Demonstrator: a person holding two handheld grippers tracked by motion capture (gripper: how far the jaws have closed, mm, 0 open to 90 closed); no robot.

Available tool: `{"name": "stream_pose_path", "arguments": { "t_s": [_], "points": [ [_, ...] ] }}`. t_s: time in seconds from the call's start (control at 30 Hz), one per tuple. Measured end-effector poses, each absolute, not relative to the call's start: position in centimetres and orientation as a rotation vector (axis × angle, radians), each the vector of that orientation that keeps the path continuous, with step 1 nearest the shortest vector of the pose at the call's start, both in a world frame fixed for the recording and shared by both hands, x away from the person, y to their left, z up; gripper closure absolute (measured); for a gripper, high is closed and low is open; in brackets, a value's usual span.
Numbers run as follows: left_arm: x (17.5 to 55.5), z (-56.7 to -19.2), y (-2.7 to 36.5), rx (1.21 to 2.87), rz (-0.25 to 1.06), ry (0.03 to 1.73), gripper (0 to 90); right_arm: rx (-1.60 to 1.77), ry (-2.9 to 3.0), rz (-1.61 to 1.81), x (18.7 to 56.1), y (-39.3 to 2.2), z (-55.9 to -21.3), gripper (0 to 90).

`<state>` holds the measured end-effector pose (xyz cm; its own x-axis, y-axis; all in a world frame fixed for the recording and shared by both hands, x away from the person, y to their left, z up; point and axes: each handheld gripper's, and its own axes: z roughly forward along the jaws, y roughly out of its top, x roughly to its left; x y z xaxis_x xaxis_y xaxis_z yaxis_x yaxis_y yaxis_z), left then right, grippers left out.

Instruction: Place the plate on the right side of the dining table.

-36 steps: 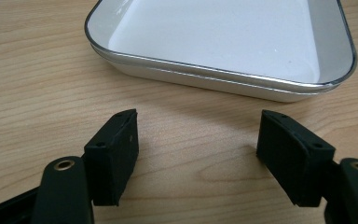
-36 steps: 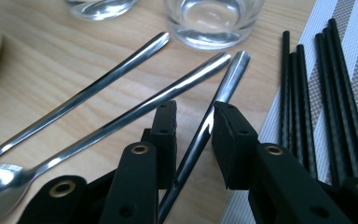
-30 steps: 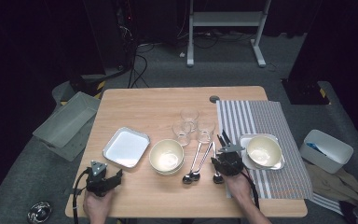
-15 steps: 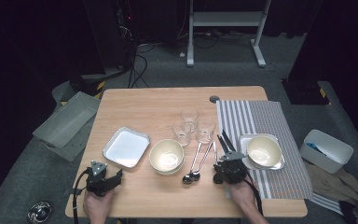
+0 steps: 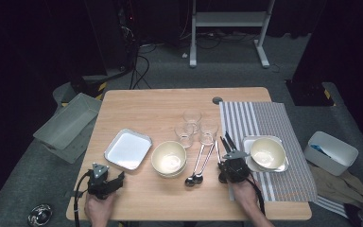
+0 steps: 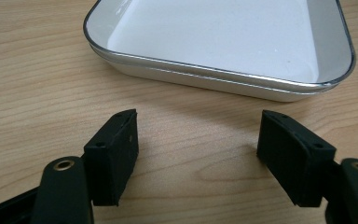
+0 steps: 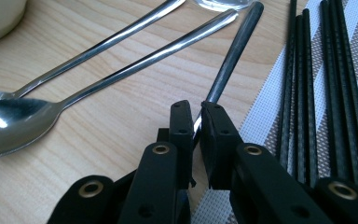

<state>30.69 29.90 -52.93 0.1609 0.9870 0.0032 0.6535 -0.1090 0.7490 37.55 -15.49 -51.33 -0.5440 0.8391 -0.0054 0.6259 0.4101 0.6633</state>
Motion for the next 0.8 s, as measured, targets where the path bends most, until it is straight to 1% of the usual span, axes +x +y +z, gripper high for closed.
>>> {"name": "stream_pose_path", "arguments": {
  "t_s": [0.8],
  "points": [
    [30.7, -52.9, 29.9, 1.833, 0.706, 1.556, 29.4, 1.362, 2.241, 0.858, 40.7, -14.7, -51.4, 83.5]
  ]
}}
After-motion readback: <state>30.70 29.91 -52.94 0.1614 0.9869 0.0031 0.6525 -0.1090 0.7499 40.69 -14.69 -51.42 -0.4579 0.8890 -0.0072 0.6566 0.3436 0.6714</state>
